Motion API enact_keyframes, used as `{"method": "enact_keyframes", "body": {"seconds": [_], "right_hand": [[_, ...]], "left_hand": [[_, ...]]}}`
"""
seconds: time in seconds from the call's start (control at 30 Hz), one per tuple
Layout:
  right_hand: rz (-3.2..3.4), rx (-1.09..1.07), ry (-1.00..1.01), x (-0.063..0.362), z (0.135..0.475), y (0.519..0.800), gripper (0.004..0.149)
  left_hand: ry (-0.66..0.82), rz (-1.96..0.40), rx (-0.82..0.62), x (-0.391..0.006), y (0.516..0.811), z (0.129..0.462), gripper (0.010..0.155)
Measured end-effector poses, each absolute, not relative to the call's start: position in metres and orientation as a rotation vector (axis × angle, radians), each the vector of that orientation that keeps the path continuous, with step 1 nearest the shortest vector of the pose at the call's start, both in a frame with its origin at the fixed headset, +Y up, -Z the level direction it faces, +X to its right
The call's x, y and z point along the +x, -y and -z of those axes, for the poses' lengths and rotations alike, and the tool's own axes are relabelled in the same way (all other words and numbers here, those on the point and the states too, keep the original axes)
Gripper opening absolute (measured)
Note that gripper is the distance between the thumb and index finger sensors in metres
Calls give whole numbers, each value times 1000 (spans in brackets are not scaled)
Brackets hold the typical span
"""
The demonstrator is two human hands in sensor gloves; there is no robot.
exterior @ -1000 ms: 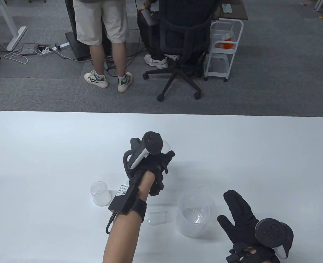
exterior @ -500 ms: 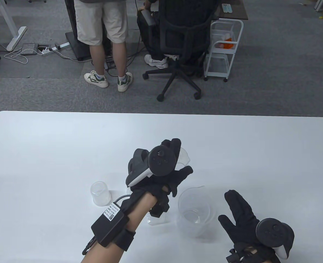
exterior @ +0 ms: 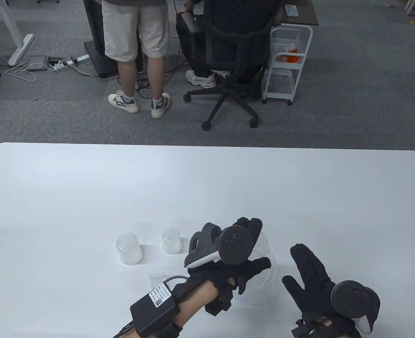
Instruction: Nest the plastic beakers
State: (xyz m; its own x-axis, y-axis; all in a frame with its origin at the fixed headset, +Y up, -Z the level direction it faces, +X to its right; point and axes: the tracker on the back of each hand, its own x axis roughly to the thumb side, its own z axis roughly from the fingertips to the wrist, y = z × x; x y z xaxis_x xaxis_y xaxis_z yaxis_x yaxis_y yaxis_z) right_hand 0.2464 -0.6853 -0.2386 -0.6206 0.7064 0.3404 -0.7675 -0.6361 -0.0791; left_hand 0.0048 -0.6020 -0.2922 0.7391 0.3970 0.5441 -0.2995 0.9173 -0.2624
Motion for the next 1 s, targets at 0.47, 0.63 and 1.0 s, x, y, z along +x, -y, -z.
{"method": "enact_keyframes", "body": {"seconds": [0.47, 0.63, 1.0], "right_hand": [[-2256, 353, 266, 247, 239, 686, 79], [-2261, 357, 261, 246, 239, 687, 79], [-2267, 359, 256, 245, 239, 688, 79]], "left_hand": [[642, -257, -210, 18, 642, 288, 87], [651, -258, -248, 18, 648, 289, 88], [501, -348, -162, -43, 634, 314, 84]]}}
